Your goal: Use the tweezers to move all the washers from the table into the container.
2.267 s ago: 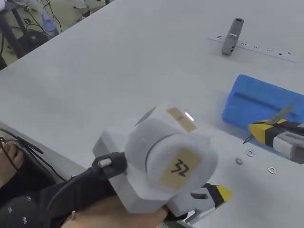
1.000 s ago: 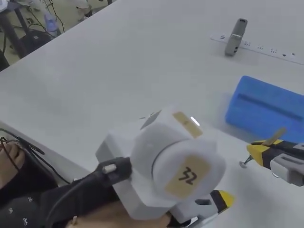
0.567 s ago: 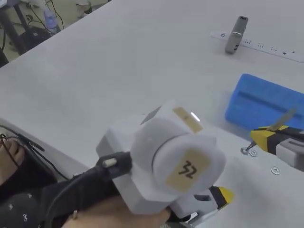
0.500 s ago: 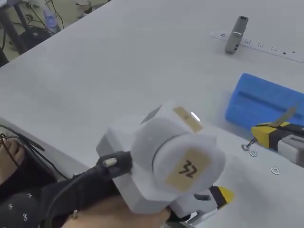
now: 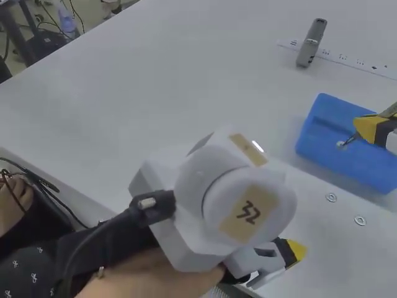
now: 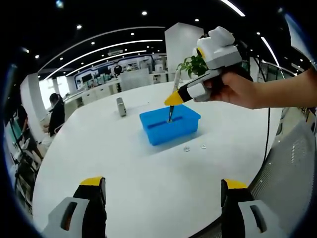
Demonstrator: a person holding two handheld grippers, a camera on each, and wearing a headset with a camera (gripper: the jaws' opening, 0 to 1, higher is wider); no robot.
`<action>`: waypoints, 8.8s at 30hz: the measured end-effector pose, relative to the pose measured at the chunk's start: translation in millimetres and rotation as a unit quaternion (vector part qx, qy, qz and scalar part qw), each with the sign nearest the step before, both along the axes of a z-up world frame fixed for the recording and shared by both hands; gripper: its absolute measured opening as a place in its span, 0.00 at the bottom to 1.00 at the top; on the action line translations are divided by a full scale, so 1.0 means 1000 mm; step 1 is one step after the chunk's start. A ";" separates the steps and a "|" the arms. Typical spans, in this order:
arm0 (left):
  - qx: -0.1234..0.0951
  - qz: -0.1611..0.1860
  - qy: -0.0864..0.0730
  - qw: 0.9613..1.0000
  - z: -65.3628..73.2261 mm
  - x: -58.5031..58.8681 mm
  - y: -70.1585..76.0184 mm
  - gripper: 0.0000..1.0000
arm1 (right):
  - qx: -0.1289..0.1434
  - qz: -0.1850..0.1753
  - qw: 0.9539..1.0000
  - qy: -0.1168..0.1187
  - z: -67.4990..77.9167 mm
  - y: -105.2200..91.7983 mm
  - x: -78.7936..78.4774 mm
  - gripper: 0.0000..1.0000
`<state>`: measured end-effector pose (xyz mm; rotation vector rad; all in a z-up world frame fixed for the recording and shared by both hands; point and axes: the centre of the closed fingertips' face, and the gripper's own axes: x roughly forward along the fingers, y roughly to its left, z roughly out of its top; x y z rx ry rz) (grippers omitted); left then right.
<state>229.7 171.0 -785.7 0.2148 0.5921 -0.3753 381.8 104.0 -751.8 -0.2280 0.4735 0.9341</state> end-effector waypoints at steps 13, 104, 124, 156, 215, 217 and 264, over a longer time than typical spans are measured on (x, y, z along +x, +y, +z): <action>0.001 -0.002 0.003 1.000 -0.001 0.000 -0.001 0.99 | -0.020 -0.028 0.999 0.004 -0.034 0.004 0.029 0.03; 0.007 -0.001 0.014 1.000 -0.005 -0.001 0.000 0.98 | -0.066 0.022 0.997 0.038 -0.068 -0.017 -0.048 0.03; 0.002 0.003 0.012 1.000 -0.004 0.000 0.001 0.98 | -0.025 0.006 1.000 -0.002 -0.012 -0.011 -0.020 0.03; 0.004 0.001 0.009 1.000 -0.003 0.000 0.001 0.98 | -0.029 -0.062 0.998 0.014 -0.043 -0.027 0.030 0.03; 0.019 -0.009 0.022 1.000 -0.008 -0.001 0.000 0.97 | -0.004 -0.079 0.994 0.078 -0.057 -0.066 -0.056 0.04; 0.018 -0.009 0.022 1.000 -0.008 -0.001 0.000 0.97 | -0.009 -0.077 0.994 0.081 -0.061 -0.066 -0.057 0.04; 0.029 -0.003 0.025 0.999 -0.010 -0.001 0.002 0.96 | 0.033 -0.098 0.994 0.030 -0.003 -0.063 -0.010 0.02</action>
